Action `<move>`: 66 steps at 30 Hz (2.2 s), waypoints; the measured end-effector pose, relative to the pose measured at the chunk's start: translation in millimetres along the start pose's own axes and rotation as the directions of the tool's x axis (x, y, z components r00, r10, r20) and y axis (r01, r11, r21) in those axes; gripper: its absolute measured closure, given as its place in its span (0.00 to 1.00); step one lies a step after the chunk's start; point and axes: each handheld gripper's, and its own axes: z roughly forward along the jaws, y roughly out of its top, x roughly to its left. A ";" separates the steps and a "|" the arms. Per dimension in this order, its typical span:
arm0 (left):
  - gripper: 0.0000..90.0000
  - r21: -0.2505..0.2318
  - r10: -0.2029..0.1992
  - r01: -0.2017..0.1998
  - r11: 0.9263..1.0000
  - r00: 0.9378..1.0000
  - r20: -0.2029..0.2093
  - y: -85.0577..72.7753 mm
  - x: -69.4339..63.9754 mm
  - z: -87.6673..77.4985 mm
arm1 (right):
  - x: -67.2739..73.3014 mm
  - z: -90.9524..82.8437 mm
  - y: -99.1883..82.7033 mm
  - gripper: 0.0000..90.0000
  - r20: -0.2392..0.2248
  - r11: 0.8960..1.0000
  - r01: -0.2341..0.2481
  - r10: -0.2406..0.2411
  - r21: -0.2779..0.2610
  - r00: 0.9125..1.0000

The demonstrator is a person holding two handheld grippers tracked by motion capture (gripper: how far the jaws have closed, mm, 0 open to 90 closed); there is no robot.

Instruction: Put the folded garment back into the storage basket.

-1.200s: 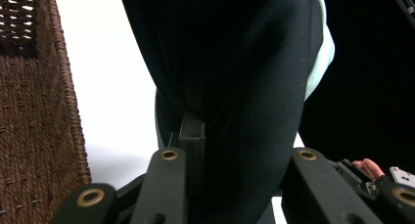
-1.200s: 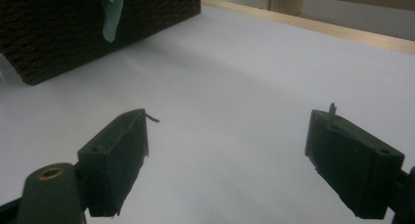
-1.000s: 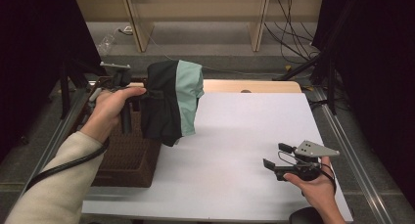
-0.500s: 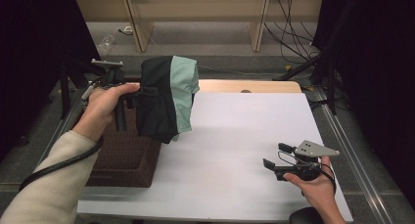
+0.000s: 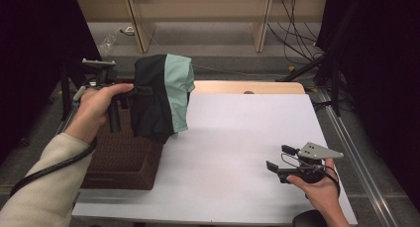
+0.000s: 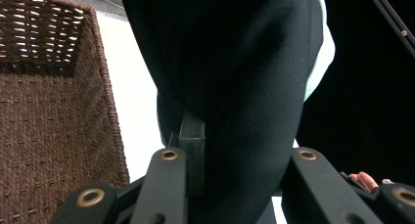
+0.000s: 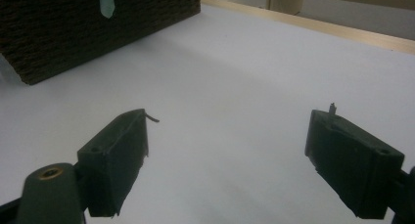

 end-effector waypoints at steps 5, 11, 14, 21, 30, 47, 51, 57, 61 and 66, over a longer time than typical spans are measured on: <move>0.78 -0.007 -0.006 0.006 1.000 1.000 -0.003 0.4 2.9 -4.7 | 0.0 -0.1 0.0 0.19 0.000 1.000 0.000 0.000 0.000 1.000; 0.78 -0.017 -0.011 0.011 1.000 1.000 -0.008 1.1 6.2 -11.3 | 0.2 0.0 0.0 0.19 0.000 1.000 -0.001 0.001 0.000 1.000; 0.78 -0.022 -0.015 0.014 1.000 1.000 -0.009 1.7 8.0 -14.7 | 0.2 0.1 0.0 0.19 0.000 1.000 -0.001 0.001 0.001 1.000; 0.78 -0.027 -0.017 0.017 1.000 1.000 -0.010 1.5 10.5 -18.2 | 0.0 0.0 0.0 0.19 0.000 1.000 0.000 0.000 0.000 1.000; 0.78 -0.039 -0.028 0.028 0.999 1.000 -0.010 2.5 13.9 -26.1 | 0.3 0.0 0.1 0.19 0.000 1.000 -0.001 0.001 0.002 1.000; 0.78 -0.064 -0.037 0.036 0.997 0.999 -0.012 6.5 15.4 -39.7 | 0.3 0.5 -0.2 0.19 0.001 1.000 0.002 -0.002 -0.001 1.000; 0.78 -0.069 -0.044 0.042 0.997 0.999 -0.017 6.0 18.6 -43.5 | 0.2 0.4 -0.2 0.19 -0.001 1.000 0.001 -0.001 -0.001 1.000; 0.78 -0.071 -0.052 0.050 0.996 0.999 -0.016 4.6 22.7 -46.8 | 0.1 0.7 -0.2 0.19 -0.002 1.000 0.001 -0.001 -0.002 1.000; 0.78 -0.078 -0.058 0.056 0.995 0.998 -0.019 3.7 25.4 -51.0 | 0.1 0.8 -0.2 0.19 0.001 1.000 0.001 -0.001 -0.001 1.000; 0.78 -0.082 -0.062 0.061 0.995 0.998 -0.021 2.6 28.4 -54.6 | 0.2 0.7 -0.1 0.19 0.000 1.000 -0.003 0.003 -0.001 1.000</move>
